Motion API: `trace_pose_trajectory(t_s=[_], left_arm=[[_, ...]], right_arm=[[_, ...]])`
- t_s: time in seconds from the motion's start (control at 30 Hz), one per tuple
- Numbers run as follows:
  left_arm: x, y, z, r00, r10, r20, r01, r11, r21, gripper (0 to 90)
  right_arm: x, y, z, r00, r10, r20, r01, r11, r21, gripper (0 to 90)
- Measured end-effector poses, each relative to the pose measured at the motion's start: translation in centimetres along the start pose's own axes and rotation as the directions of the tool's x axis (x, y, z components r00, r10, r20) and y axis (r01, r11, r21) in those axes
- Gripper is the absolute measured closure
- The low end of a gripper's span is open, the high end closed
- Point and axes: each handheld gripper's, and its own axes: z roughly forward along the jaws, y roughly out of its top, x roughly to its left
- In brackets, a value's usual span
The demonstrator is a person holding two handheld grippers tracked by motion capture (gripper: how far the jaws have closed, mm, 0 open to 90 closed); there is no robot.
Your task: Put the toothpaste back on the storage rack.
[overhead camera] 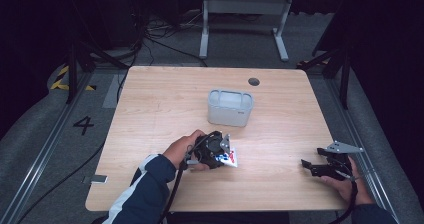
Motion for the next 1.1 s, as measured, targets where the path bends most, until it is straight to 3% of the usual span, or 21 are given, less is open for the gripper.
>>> trace_pose_trajectory(t_s=[0.3,0.6,0.63,0.87,1.03,1.1], left_arm=[[0.0,-0.7,-1.8,0.999,-0.041,-0.018,0.039,0.9948,-0.094,63.6],[-0.4,-1.2,-3.3,0.9974,-0.046,-0.057,0.036,0.9859,-0.163,64.5],[-0.5,-1.3,-3.6,0.9963,-0.051,-0.068,0.038,0.9814,-0.188,64.6],[-0.3,-1.6,-4.5,0.9927,-0.073,-0.096,0.048,0.969,-0.242,64.8],[0.0,-1.7,-4.7,0.989,-0.104,-0.105,0.068,0.9522,-0.298,65.0],[0.1,-1.8,-4.9,0.988,-0.125,-0.091,0.088,0.9378,-0.336,65.1]], right_arm=[[0.0,0.0,0.0,1.0,-0.001,0.0,0.001,1.0,0.0,15.0],[0.0,0.0,0.0,1.0,0.0,0.0,0.0,1.0,0.0,15.0],[0.0,0.0,0.0,1.0,-0.001,-0.001,0.001,1.0,0.0,15.1],[0.0,0.0,0.0,1.0,-0.001,-0.001,0.001,1.0,0.0,15.1],[0.0,0.0,0.0,1.0,-0.001,-0.001,0.001,1.0,0.0,15.1],[0.0,0.0,0.0,1.0,-0.001,-0.001,0.001,1.0,0.0,15.2]])
